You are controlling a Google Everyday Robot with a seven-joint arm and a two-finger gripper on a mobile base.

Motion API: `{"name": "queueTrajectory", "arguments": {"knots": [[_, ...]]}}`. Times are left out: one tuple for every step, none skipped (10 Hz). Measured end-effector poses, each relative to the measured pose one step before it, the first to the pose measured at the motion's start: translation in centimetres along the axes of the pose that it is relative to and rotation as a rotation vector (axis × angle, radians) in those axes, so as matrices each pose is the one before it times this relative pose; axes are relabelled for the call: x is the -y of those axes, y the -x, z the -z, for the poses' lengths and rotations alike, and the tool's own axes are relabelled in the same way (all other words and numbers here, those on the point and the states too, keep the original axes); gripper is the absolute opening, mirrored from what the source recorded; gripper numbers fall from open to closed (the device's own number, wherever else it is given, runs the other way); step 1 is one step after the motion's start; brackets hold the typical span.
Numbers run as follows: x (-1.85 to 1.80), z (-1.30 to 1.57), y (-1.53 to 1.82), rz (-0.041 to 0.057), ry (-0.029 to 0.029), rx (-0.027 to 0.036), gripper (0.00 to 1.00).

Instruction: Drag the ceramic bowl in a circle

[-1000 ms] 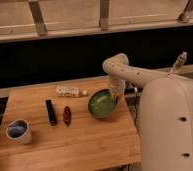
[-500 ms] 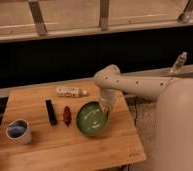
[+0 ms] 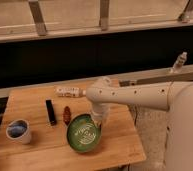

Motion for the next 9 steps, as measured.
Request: {"name": "queueTrajectory", "arguments": {"knots": [[0.065, -0.13, 0.067, -0.00745, 0.00886, 0.00134, 0.43], [0.272, -0.01, 0.483, -0.00613, 0.0119, 0.00481, 0.52], [0.93, 0.002, 1.016, -0.00449, 0.01388, 0.00372, 0.64], [1.167, 0.118, 1.282, -0.00477, 0.0158, 0.00242, 0.74], [1.203, 0.178, 1.391, -0.0049, 0.01941, 0.00249, 0.79], [1.155, 0.222, 1.357, -0.00492, 0.0228, 0.00298, 0.8], [0.699, 0.218, 0.922, -0.0048, 0.0183, 0.00384, 0.8], [0.419, 0.102, 0.466, -0.00543, 0.01047, 0.00191, 0.8], [0.502, 0.236, 0.49, -0.01244, 0.0113, 0.00588, 0.8]]}}
